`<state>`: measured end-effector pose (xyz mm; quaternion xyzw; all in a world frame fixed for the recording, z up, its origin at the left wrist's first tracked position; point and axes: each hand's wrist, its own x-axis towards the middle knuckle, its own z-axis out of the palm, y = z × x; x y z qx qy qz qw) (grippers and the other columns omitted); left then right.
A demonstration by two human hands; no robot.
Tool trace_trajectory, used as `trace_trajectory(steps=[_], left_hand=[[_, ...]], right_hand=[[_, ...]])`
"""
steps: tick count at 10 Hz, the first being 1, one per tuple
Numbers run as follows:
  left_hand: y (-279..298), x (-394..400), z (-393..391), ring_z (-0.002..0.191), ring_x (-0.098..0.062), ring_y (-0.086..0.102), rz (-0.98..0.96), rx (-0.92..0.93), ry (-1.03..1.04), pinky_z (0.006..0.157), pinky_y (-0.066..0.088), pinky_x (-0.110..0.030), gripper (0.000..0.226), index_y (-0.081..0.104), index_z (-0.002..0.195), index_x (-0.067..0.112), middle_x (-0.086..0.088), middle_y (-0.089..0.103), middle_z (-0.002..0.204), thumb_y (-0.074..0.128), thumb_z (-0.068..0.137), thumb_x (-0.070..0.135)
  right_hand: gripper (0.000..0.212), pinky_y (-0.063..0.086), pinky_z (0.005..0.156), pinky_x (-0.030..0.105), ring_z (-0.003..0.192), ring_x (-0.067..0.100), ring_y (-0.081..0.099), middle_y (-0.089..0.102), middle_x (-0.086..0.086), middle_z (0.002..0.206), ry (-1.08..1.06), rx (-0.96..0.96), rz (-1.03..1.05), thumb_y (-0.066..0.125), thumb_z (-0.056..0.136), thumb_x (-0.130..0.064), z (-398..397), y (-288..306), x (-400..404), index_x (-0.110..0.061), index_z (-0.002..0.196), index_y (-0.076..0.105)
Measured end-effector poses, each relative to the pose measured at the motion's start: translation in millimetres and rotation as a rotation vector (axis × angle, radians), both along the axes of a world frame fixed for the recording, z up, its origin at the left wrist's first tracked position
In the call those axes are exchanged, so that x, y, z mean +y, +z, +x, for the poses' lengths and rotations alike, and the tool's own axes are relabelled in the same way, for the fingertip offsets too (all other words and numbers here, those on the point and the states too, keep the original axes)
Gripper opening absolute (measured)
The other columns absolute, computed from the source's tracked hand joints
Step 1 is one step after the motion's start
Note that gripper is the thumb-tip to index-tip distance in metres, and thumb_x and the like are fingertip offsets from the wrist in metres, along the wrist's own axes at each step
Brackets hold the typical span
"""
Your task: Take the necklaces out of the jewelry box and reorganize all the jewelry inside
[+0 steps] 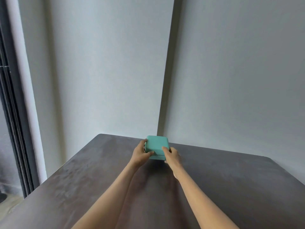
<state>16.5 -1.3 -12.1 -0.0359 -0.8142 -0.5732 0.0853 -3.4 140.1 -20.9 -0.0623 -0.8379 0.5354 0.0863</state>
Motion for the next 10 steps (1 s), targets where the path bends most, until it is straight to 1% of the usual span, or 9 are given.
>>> trace_trajectory(steps=[2, 3, 4, 5, 6, 7, 8, 9, 10], left_hand=[[-13.6, -19.2, -63.8, 0.111, -0.022, 0.052, -0.011, -0.048, 0.031, 0.094, 0.044, -0.028, 0.062, 0.038, 0.139, 0.01, -0.011, 0.048, 0.134, 0.066, 0.084, 0.008], [-16.4, -19.2, -71.2, 0.11, -0.025, 0.052, -0.059, 0.012, 0.074, 0.093, 0.043, -0.026, 0.057, 0.042, 0.135, 0.008, -0.011, 0.043, 0.132, 0.067, 0.084, 0.009], [-19.3, -13.0, -67.9, 0.096, -0.024, 0.052, -0.216, 0.218, 0.231, 0.086, 0.048, -0.032, 0.036, 0.05, 0.116, 0.007, -0.006, 0.035, 0.114, 0.065, 0.083, 0.008], [-23.0, -8.0, -63.6, 0.095, -0.02, 0.047, -0.372, 0.329, 0.256, 0.08, 0.05, -0.038, 0.025, 0.052, 0.11, 0.007, -0.005, 0.039, 0.11, 0.059, 0.086, 0.005], [-26.2, -5.7, -63.0, 0.112, -0.021, 0.04, -0.562, 0.377, 0.235, 0.08, 0.051, -0.035, 0.023, 0.054, 0.115, 0.009, -0.006, 0.043, 0.118, 0.052, 0.092, 0.013], [-28.1, -6.0, -60.6, 0.116, -0.022, 0.04, -0.621, 0.374, 0.237, 0.086, 0.049, -0.034, 0.028, 0.055, 0.121, 0.011, -0.006, 0.044, 0.123, 0.048, 0.095, 0.019], [-23.5, -5.3, -53.9, 0.124, -0.024, 0.039, -0.756, 0.34, 0.246, 0.103, 0.034, -0.033, 0.039, 0.047, 0.134, 0.018, -0.006, 0.042, 0.135, 0.041, 0.098, 0.031], [-22.9, -4.6, -43.4, 0.139, -0.024, 0.024, -0.875, 0.28, 0.21, 0.114, 0.018, -0.036, 0.05, 0.031, 0.144, 0.019, -0.008, 0.029, 0.15, 0.033, 0.099, 0.04], [-13.5, -5.0, -12.9, 0.148, -0.021, -0.002, -0.853, 0.116, 0.147, 0.119, -0.001, -0.043, 0.065, 0.007, 0.151, 0.014, -0.005, 0.005, 0.159, 0.024, 0.099, 0.048]], right_hand=[[0.034, 0.052, 0.085, 0.044, 0.09, 0.027, 0.059, 0.06, 0.009, 0.097, 0.063, -0.048, 0.046, 0.051, 0.084, -0.043, -54.2, -3.2, -12.1, -0.009, 0.086, 0.058], [0.034, 0.051, 0.083, 0.041, 0.09, 0.028, 0.059, 0.057, 0.008, 0.099, 0.061, -0.02, 0.041, 0.053, 0.083, -0.044, -63.6, -5.3, -13.7, -0.01, 0.086, 0.057], [0.034, 0.051, 0.085, 0.04, 0.093, 0.024, 0.059, 0.057, 0.006, 0.103, 0.021, 0.066, -0.063, 0.063, 0.081, -0.038, -65.8, -12.7, -17.8, -0.011, 0.1, 0.053], [0.03, 0.049, 0.08, 0.036, 0.088, 0.02, 0.058, 0.059, 0.003, 0.095, 0.003, 0.099, -0.057, 0.065, 0.082, -0.03, -62.2, -16.2, -18.3, -0.01, 0.1, 0.049], [0.017, 0.051, 0.082, 0.038, 0.09, 0.023, 0.061, 0.062, 0.002, 0.092, -0.037, 0.125, -0.035, 0.057, 0.088, -0.018, -62.7, -18.9, -17.3, -0.009, 0.103, 0.054], [0.019, 0.051, 0.083, 0.039, 0.093, 0.028, 0.062, 0.065, 0.004, 0.095, -0.051, 0.132, -0.025, 0.05, 0.089, -0.012, -62.6, -22.0, -16.6, -0.01, 0.106, 0.056], [0.027, 0.049, 0.085, 0.034, 0.098, 0.025, 0.061, 0.064, 0.002, 0.101, -0.01, 0.103, -0.039, 0.045, 0.09, -0.012, -53.4, -14.4, -12.7, -0.011, 0.114, 0.057], [0.03, 0.044, 0.091, 0.031, 0.108, 0.021, 0.057, 0.061, 0.003, 0.113, 0.034, 0.098, -0.036, 0.044, 0.093, -0.017, -35.3, -12.6, -4.3, -0.012, 0.122, 0.054], [0.037, 0.038, 0.099, 0.031, 0.121, 0.021, 0.048, 0.05, 0.006, 0.132, -0.023, 0.087, 0.096, 0.043, 0.096, -0.027, 0.0, -6.1, 16.3, -0.014, 0.13, 0.047]])
